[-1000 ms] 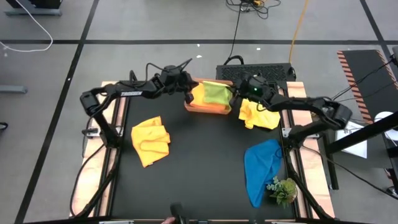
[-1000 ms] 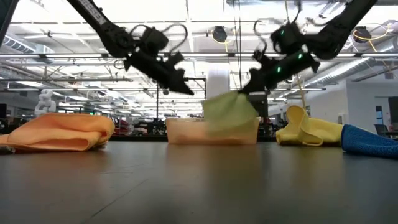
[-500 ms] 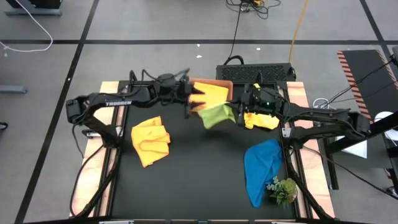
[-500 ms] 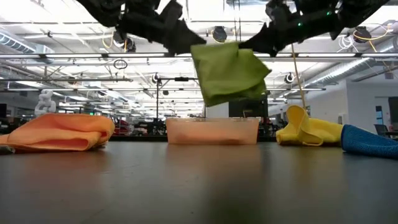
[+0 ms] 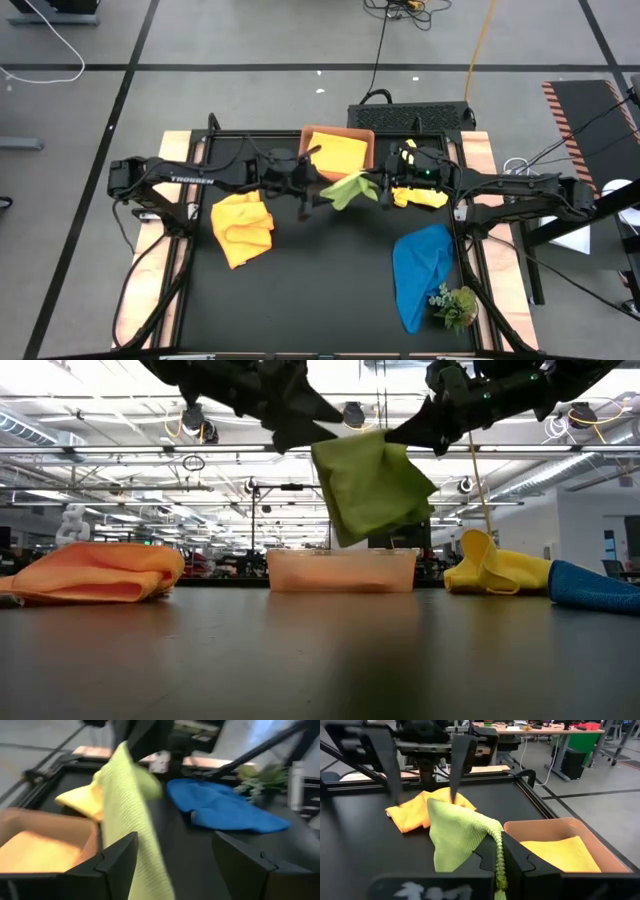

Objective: Fold microfiber towels
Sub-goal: Put the green microfiber towel into the orange bin

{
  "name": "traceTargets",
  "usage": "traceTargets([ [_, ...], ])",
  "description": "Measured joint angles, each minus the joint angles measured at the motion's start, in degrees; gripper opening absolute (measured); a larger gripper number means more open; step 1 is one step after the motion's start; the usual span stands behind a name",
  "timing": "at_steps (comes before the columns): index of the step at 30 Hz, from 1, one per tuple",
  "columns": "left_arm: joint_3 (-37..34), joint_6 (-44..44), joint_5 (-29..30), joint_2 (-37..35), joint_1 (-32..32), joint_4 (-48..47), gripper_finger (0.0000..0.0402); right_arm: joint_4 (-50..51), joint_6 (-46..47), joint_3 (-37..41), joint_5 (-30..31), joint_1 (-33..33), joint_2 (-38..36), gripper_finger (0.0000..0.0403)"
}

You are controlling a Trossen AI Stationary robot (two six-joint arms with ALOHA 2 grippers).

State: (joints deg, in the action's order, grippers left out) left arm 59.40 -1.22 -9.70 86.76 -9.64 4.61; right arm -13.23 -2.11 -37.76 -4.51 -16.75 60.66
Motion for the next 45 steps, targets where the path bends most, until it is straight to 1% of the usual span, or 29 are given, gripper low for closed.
traceTargets([
  [5,0.0,-1.2,12.7,0.0,0.8,-4.4,0.0258,-0.1,0.0,0.0,0.0,0.0,0.0,0.0000],
  [7,0.0,-3.0,15.8,0.0,0.7,-5.0,0.0258,-0.1,0.0,0.0,0.0,0.0,0.0,0.0000],
  [14,0.0,-3.7,15.5,0.0,0.3,-6.7,0.0256,0.0,-0.1,0.0,0.0,0.0,0.0,0.0000],
  [16,0.0,-3.1,15.6,0.0,0.3,-6.8,0.0247,0.0,-0.1,0.0,0.0,0.0,0.0,0.0000],
  [18,0.0,-1.7,15.8,0.0,0.2,-6.9,0.0225,0.2,-0.1,0.0,0.0,0.0,0.0,0.0000],
  [20,0.0,0.0,17.2,0.0,0.3,-7.7,0.0191,0.5,-0.1,0.0,0.2,0.0,0.0,0.0000],
  [22,0.0,0.8,18.9,0.0,0.3,-8.5,0.0149,0.4,-0.1,-0.1,0.3,0.0,0.9,0.0000],
  [27,0.0,2.7,19.2,0.0,0.0,-9.3,0.0026,0.4,-0.1,-0.1,0.6,-0.3,4.0,0.0000],
  [28,0.0,2.7,19.2,0.0,-0.1,-9.4,0.0015,0.5,0.0,-0.1,1.3,-0.4,4.7,0.0000],
  [32,0.0,4.1,19.3,0.0,-0.9,-9.7,0.0013,1.5,1.0,-0.1,7.1,-1.5,7.8,0.0000],
  [34,0.0,4.6,20.1,0.0,-1.9,-10.1,0.0007,1.1,0.2,-0.1,8.5,-2.4,9.5,0.0000],
  [37,0.0,5.2,21.1,0.4,-4.0,-10.7,0.0007,-0.8,-0.5,-0.1,8.7,-4.7,11.5,0.0000],
  [40,0.0,5.7,21.2,0.5,-6.8,-10.8,0.0005,-5.3,-0.9,-0.2,8.7,-7.1,14.7,0.0000],
  [45,0.0,6.2,21.0,4.9,-11.4,-8.1,0.0005,-11.3,-3.5,-0.2,8.5,-10.8,21.1,0.0000],
])
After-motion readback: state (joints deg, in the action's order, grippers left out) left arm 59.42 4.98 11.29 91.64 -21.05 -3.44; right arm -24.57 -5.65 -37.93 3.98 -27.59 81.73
